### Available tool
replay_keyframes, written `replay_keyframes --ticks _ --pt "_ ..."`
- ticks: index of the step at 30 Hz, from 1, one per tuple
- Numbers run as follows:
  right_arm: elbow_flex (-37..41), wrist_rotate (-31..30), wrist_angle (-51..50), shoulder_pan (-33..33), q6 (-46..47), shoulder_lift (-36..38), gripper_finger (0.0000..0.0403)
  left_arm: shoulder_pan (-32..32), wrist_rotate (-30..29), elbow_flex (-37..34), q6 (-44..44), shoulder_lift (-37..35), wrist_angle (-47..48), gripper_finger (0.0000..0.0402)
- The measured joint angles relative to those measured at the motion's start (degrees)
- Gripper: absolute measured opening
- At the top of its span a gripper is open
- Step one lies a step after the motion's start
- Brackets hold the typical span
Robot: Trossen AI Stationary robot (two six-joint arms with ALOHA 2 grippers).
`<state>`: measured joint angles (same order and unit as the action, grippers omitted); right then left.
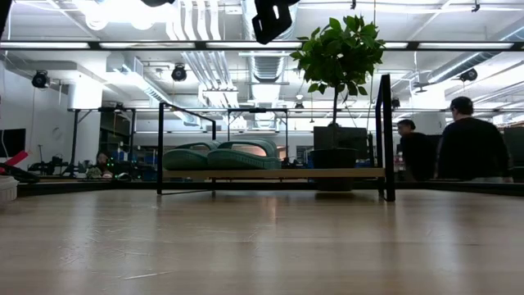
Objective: Pick and place slides into the shelf
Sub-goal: Put the top gray slipper on the shelf
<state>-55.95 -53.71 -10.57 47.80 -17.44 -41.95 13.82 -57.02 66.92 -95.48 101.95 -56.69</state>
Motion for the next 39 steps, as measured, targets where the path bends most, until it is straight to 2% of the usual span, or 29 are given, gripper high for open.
replay_keyframes --ticks 8,14,17,20,23,26,31,35,39 --pt "-5.62 0.11 0.59 0.08 -3.74 -3.94 0.0112 0.18 2.36 -0.59 4.53 0.46 6.11 0.0033" --pt "-10.1 0.08 -0.75 0.23 -9.95 -7.5 0.0112 0.15 3.14 -0.59 9.91 0.22 5.68 0.0033" --pt "-12.82 0.1 -2.83 1.55 -12.9 -9.3 0.0112 0.15 4.51 -0.59 14.81 -0.2 11.27 0.0033" --pt "-14.99 -0.2 -3.99 3.75 -14.38 -11.54 0.0112 -0.16 10.38 -0.59 25.95 -2.3 22.5 0.0033" --pt "-17.05 -1.16 -3.86 7.13 -18.29 -13.83 0.0112 -1.2 20.46 -0.44 40.57 -5.2 35.07 0.0033" --pt "-18.58 -7.38 -3.68 11.48 -24.54 -16.79 0.011 -2.33 28.05 -0.79 50.92 -8.16 40.97 0.0032" --pt "-18.87 -23.76 -3.81 17.74 -32.91 -23.39 0.01 -4.02 39.65 -0.72 65.26 -12.57 45.37 0.0032" --pt "-18.64 -35.62 -4.05 21.82 -36.76 -30.69 0.0089 -4.98 41.32 -0.86 72.84 -14.11 47.95 0.0032" --pt "-18.49 -36.01 -5.55 24.26 -37.3 -37.04 0.0075 -5.27 40.94 -0.85 74.67 -14.42 48.66 0.0032"
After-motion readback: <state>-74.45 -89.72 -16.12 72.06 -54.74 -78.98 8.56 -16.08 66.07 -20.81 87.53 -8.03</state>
